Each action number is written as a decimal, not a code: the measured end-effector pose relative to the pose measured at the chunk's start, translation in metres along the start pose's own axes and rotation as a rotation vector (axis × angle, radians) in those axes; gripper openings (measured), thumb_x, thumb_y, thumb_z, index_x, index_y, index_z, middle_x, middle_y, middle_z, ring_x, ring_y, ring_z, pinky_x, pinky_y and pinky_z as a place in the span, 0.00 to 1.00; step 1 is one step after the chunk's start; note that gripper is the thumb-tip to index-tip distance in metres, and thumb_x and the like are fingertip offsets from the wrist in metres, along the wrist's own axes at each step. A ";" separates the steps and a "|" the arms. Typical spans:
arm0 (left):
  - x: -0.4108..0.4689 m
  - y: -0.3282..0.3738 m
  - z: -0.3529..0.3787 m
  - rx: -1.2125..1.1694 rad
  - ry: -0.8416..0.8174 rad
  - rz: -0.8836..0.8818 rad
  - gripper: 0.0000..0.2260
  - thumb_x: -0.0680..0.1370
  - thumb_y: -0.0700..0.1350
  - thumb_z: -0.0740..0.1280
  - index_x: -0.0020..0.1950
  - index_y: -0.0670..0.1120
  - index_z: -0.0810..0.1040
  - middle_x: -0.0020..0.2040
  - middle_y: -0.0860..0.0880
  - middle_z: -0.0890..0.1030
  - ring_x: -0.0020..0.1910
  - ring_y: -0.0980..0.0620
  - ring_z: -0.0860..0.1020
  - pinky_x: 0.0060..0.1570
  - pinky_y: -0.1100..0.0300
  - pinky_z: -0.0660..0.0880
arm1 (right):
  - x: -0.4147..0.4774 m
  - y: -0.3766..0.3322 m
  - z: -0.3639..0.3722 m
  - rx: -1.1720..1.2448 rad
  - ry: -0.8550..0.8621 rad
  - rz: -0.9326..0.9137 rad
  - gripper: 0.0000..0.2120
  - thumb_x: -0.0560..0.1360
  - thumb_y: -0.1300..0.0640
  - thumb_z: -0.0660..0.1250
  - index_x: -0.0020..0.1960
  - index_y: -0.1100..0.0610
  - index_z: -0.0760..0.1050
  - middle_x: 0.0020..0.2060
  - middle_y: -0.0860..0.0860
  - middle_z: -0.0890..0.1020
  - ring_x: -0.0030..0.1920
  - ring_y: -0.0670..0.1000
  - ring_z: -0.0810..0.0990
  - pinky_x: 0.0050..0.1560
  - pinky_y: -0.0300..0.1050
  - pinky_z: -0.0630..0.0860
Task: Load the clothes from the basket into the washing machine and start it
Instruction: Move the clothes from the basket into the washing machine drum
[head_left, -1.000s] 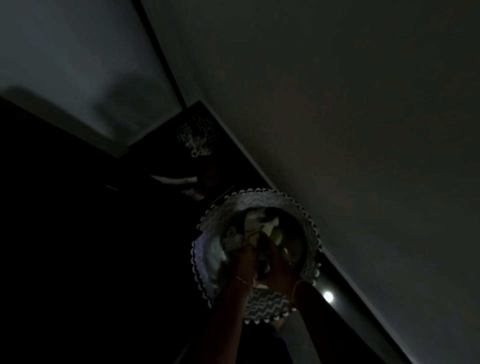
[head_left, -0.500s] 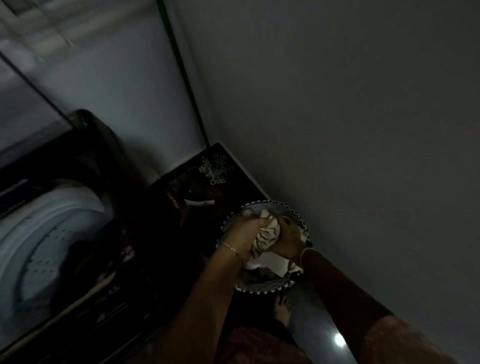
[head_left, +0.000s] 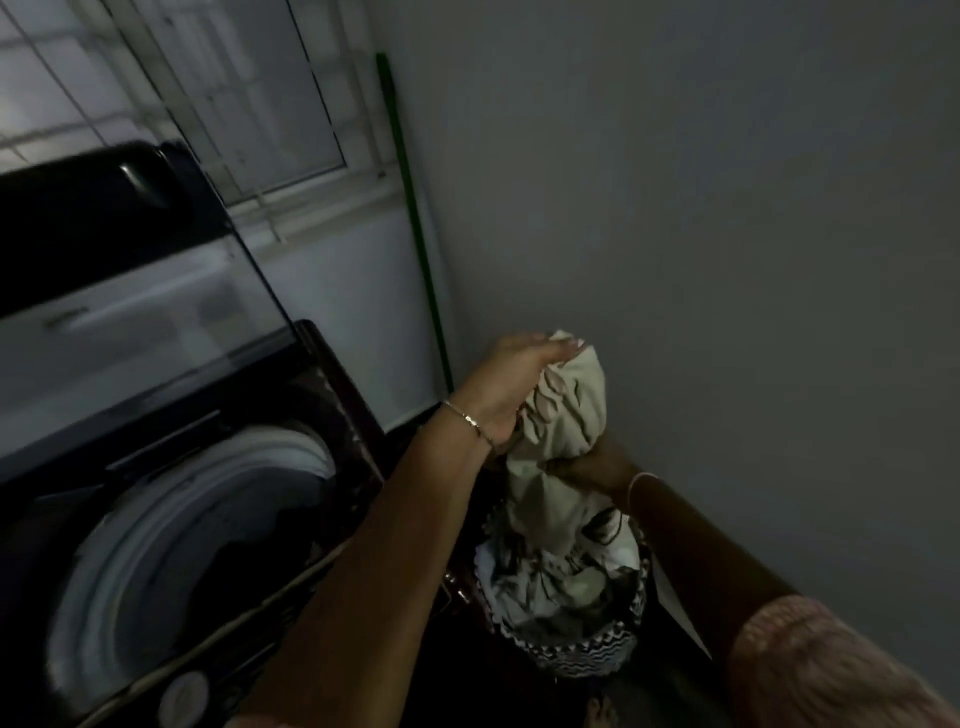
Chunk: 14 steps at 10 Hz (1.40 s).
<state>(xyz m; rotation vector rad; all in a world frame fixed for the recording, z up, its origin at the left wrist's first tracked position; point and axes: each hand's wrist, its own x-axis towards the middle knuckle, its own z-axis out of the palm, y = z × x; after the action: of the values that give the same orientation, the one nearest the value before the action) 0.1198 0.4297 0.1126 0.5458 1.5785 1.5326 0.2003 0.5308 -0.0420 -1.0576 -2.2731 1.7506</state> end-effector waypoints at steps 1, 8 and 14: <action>-0.028 0.026 -0.003 0.037 -0.008 0.219 0.08 0.77 0.39 0.67 0.51 0.35 0.81 0.41 0.41 0.82 0.38 0.49 0.81 0.42 0.61 0.78 | -0.020 -0.023 0.004 0.186 0.034 0.024 0.28 0.68 0.62 0.76 0.66 0.59 0.71 0.58 0.50 0.76 0.55 0.51 0.75 0.51 0.41 0.75; -0.098 0.036 -0.082 0.926 0.213 0.137 0.39 0.72 0.51 0.71 0.74 0.37 0.55 0.72 0.39 0.64 0.71 0.41 0.65 0.69 0.51 0.64 | -0.087 -0.138 -0.047 0.126 0.527 -0.016 0.15 0.78 0.62 0.62 0.62 0.64 0.74 0.59 0.59 0.79 0.57 0.59 0.80 0.49 0.44 0.78; -0.020 -0.006 0.056 0.725 0.265 0.392 0.68 0.46 0.81 0.65 0.78 0.46 0.54 0.75 0.46 0.63 0.74 0.48 0.63 0.69 0.49 0.67 | -0.113 -0.238 -0.095 -0.562 0.684 -0.372 0.16 0.76 0.60 0.60 0.62 0.62 0.74 0.58 0.60 0.79 0.58 0.61 0.77 0.55 0.47 0.73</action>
<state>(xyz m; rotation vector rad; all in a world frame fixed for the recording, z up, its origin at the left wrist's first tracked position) 0.1776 0.4457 0.1184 1.1404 2.3530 1.3011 0.2182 0.5201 0.2372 -0.9949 -2.2974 0.4936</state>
